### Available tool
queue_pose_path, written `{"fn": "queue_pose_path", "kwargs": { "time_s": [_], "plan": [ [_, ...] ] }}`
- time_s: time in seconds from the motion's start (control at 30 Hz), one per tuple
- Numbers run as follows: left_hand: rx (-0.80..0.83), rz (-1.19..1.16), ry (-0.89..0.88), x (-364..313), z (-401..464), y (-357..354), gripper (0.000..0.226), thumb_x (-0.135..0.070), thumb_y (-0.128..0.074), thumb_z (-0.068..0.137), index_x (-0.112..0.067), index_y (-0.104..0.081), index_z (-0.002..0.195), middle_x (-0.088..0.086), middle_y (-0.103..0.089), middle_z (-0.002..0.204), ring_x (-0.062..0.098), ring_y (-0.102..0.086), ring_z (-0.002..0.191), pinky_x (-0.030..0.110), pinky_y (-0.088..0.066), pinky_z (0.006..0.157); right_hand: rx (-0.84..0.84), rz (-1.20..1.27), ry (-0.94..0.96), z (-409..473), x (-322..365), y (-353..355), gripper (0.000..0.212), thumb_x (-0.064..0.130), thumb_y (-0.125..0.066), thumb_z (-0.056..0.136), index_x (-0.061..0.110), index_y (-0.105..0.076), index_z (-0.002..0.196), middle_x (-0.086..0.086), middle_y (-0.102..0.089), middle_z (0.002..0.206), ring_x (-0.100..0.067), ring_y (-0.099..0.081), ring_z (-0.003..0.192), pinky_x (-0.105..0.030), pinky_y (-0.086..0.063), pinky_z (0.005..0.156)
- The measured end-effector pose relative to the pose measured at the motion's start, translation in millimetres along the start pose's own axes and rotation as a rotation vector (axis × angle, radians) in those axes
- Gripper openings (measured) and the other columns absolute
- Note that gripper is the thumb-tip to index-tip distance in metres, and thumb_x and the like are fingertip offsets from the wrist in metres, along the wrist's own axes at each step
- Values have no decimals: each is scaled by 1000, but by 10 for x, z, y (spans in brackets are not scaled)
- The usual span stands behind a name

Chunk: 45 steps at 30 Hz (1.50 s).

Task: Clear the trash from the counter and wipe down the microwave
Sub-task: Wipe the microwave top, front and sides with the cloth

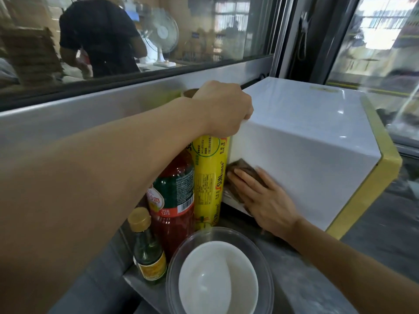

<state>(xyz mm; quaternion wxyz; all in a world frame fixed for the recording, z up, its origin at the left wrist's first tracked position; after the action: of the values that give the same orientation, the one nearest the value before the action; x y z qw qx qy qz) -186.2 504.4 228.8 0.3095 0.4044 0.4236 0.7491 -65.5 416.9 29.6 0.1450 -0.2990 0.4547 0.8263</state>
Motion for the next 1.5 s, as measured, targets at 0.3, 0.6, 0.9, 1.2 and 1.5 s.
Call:
{"fn": "queue_pose_path", "kwargs": {
  "time_s": [0.3,0.6,0.9,1.2,1.5],
  "plan": [
    [-12,33,17,-7,21,1,33,-18,-45,93,-33,-59,120,5,-58,112,26,-55,96,33,-36,75,247,-89,172,-46,435,-412,56,27,-75,65,17,-66,119,5,-59,131,-12,-50,127,-40,1,117],
    [9,242,-32,-200,54,42,26,-15,-45,91,-22,-60,111,1,-64,109,24,-47,114,44,-24,106,351,-91,136,-1154,48,-124,85,20,-87,52,14,-52,129,-3,-36,147,-21,-24,139,-49,7,117],
    [-136,95,-45,-532,25,-88,31,-6,-44,85,-21,-57,109,0,-59,88,21,-55,85,37,-32,92,344,-120,107,-326,381,-269,67,24,-65,81,20,-38,142,0,-11,158,-22,8,143,-55,23,109],
    [-153,85,51,-576,7,-70,35,-8,-42,88,-22,-56,117,4,-60,102,26,-56,97,33,-27,73,237,-33,7,-1277,-1,-48,86,18,-82,59,12,-41,135,-4,2,158,-21,11,146,-46,6,118],
    [-197,-52,117,-817,17,-166,47,-6,-46,86,-17,-45,132,6,-51,126,27,-47,112,39,-36,89,339,-99,59,-1163,48,-43,78,25,-72,74,16,-31,138,-1,-24,153,-23,-6,142,-50,10,116]
  ]
}}
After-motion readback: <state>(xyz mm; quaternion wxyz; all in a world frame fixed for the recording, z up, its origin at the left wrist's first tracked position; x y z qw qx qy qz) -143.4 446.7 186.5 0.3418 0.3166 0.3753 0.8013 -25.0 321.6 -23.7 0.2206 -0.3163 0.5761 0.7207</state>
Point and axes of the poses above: each hand's wrist, its own z-axis towards the middle knuckle, its own y-axis out of the back of the hand, x = y × z, the point moved 2 cm from there along z, towards the middle knuckle
